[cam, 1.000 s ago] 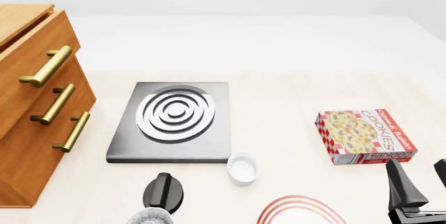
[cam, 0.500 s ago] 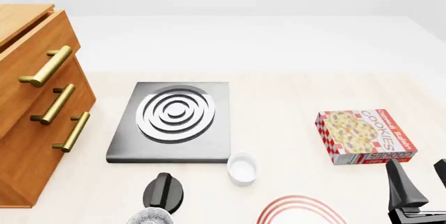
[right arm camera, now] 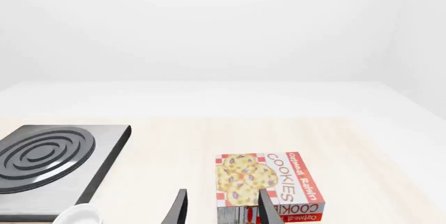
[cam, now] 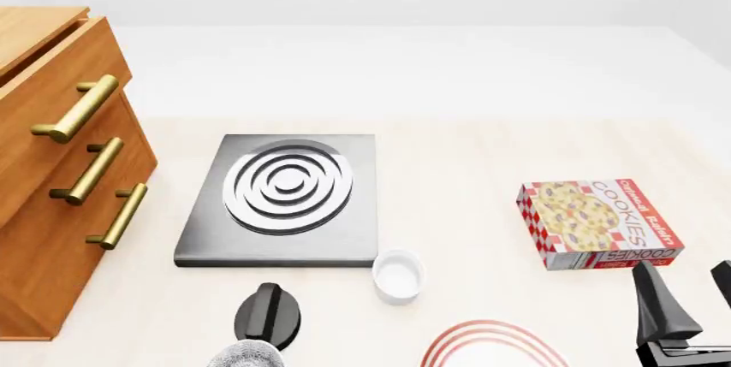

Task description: Pick the akita bowl on the wooden cabinet and place it on the plate.

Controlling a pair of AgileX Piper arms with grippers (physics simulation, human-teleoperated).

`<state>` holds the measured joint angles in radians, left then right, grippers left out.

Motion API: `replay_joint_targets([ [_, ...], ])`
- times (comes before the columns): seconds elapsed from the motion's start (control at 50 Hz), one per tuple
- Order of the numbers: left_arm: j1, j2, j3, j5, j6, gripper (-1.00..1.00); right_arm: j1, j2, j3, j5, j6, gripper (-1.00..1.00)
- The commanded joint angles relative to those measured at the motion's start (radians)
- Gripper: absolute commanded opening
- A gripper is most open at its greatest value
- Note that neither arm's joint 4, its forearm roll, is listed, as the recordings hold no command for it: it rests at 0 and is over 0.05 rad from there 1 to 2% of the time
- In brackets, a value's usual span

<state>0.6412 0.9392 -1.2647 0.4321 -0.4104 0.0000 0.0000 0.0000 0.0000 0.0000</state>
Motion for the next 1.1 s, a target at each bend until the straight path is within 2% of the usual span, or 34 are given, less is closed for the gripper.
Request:
replay_joint_targets([
  [0.02, 0.056, 0.068, -0.02, -0.004, -0.052, 1.0, 0.0, 0.0, 0.0, 0.0, 0.0, 1.0],
  [0.6, 0.069, 0.137, -0.023, -0.018, -0.064, 1.0, 0.0, 0.0, 0.0, 0.0, 0.0, 1.0],
  [1.1, 0.044, 0.219, -0.091, 0.011, -0.058, 1.0, 0.0, 0.0, 0.0, 0.0, 0.0, 1.0],
])
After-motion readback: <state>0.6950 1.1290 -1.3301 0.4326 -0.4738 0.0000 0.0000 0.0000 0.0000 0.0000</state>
